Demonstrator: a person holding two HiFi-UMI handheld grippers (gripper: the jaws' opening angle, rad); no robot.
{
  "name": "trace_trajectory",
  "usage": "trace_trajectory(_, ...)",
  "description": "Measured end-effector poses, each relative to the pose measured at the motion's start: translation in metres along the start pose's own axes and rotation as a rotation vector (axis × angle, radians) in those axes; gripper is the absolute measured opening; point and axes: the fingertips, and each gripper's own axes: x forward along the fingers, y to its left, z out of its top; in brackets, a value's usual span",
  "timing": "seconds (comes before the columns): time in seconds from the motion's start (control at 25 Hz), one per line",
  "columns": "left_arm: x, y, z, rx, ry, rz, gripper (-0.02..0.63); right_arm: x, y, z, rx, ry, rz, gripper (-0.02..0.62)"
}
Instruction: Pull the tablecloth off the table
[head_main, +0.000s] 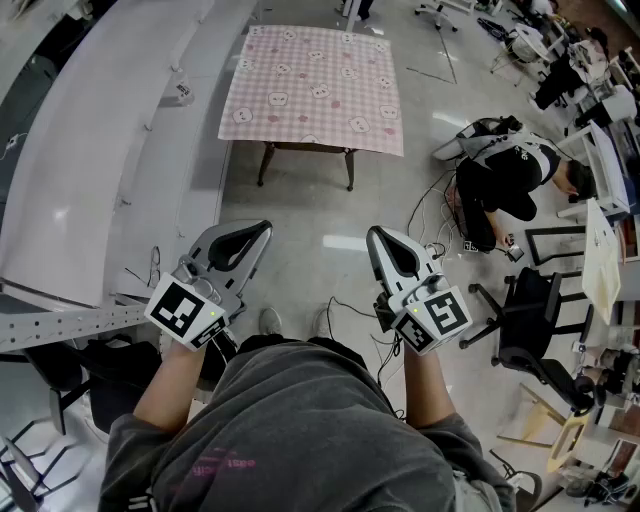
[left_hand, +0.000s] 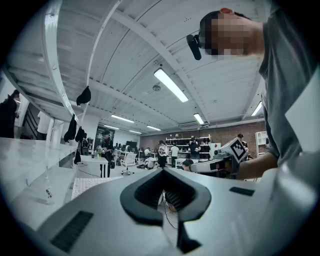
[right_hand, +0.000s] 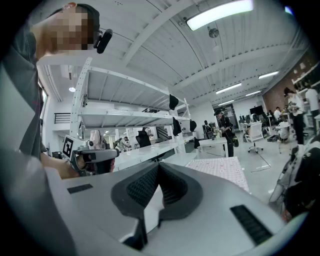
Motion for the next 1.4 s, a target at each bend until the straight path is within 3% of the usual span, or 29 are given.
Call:
trace_trajectory(0.96, 0.027, -0.044, -0.020, -0.021, 0.024, 0.039, 0.000, -0.034, -0.029, -0.020, 0.028, 0.025, 0.047, -0.002)
trace_trajectory(1.4, 0.057, -0.083, -0.026, -0.012, 0.029, 0.077, 0.000, -0.066, -0.063, -0.029, 0.038, 0.044, 0.092, -0.002)
